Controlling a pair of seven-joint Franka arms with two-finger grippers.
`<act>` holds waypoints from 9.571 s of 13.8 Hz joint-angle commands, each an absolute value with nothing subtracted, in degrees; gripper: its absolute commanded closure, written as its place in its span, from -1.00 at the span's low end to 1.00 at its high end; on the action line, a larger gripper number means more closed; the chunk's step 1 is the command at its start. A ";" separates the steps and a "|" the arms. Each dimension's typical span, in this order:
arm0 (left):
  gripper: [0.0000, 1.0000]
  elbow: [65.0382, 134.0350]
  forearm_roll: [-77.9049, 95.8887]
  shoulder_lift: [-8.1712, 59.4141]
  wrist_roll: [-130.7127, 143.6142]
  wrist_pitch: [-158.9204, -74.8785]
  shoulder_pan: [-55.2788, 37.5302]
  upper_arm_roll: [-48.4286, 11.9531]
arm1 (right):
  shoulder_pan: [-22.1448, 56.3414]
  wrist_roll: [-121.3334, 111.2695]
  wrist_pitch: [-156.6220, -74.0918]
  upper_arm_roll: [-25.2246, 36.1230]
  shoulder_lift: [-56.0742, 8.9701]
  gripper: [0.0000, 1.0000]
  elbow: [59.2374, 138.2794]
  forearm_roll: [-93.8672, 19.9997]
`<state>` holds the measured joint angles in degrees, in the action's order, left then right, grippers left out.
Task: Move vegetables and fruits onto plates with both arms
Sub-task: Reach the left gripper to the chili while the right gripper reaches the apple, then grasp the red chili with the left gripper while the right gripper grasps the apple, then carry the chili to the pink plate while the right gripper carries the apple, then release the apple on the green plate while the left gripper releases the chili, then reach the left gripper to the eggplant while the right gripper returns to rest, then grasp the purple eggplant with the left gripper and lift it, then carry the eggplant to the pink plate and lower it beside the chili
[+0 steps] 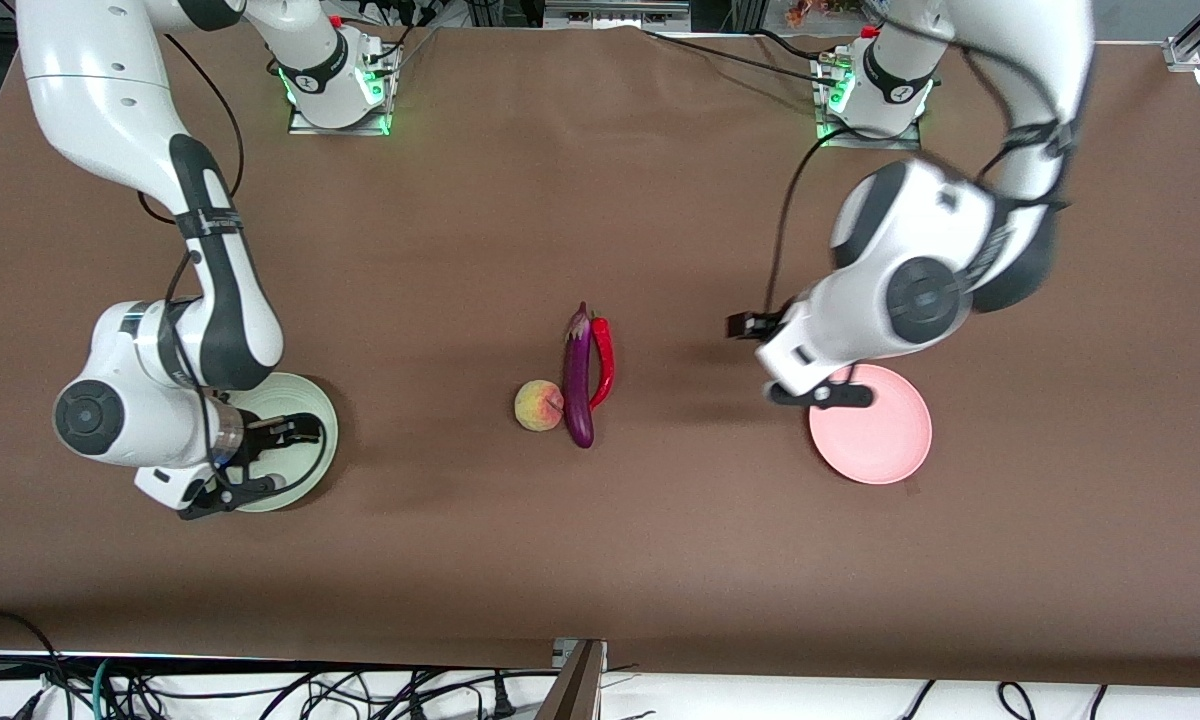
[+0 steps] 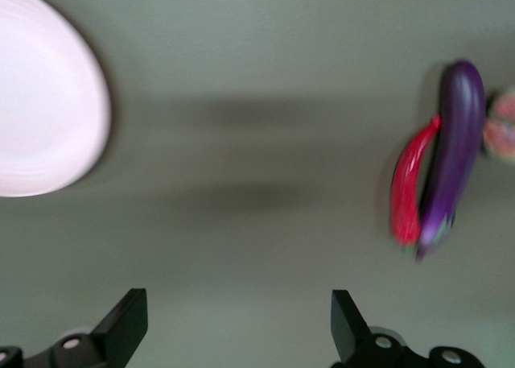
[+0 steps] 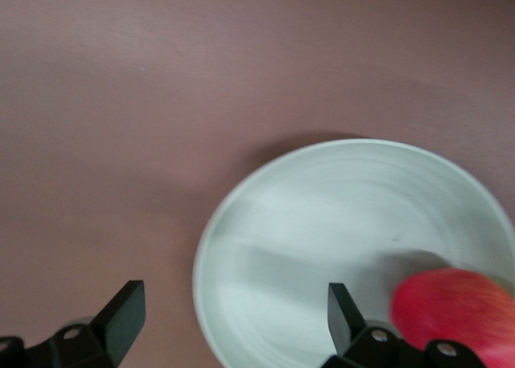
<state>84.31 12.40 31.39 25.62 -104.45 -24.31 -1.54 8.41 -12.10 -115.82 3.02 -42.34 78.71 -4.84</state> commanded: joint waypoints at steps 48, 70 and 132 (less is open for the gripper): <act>1.00 82.18 12.75 39.36 -4.37 -111.53 -12.40 3.52 | 27.95 22.94 -132.19 -2.99 -49.04 0.10 80.59 -18.55; -1.00 81.74 12.56 43.86 -13.81 -111.97 -6.76 1.41 | 14.59 -25.84 -116.71 16.17 -44.55 0.62 80.51 -13.19; 1.00 83.40 -15.64 45.79 -1.84 -103.19 22.50 -37.35 | 4.92 -2.72 -84.46 0.26 -5.71 -0.99 85.34 2.81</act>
<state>81.44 -13.72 46.95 -0.69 -103.94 22.44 -37.49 5.45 -3.42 -84.68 0.95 -5.38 86.32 1.85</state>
